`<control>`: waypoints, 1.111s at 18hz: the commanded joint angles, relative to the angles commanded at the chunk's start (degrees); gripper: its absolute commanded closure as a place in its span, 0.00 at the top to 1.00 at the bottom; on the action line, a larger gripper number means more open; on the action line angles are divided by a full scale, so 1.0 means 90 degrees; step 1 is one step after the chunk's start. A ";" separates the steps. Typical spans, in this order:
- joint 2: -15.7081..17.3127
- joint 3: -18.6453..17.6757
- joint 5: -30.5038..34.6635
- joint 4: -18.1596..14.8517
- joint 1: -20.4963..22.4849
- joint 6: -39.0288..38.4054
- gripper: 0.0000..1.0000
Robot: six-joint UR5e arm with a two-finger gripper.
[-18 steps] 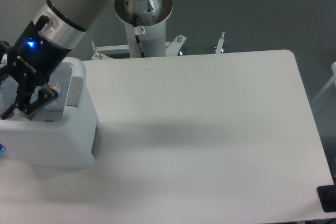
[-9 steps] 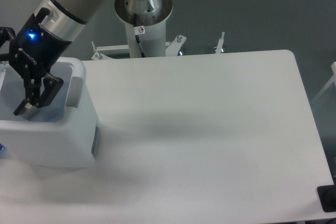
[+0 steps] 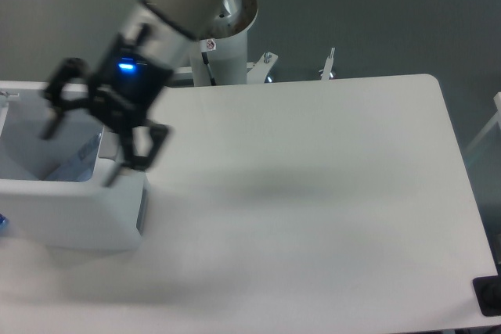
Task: Place the trash in the trash can
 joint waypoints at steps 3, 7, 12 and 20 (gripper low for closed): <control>-0.0274 -0.0049 0.0000 -0.0010 0.0657 0.0243 1.00; -0.0509 -0.0098 0.0010 -0.0019 0.1028 0.0702 1.00; -0.0607 -0.0098 0.1362 -0.0029 0.1156 0.1200 1.00; -0.0734 -0.0518 0.4452 -0.0029 0.1156 0.3182 1.00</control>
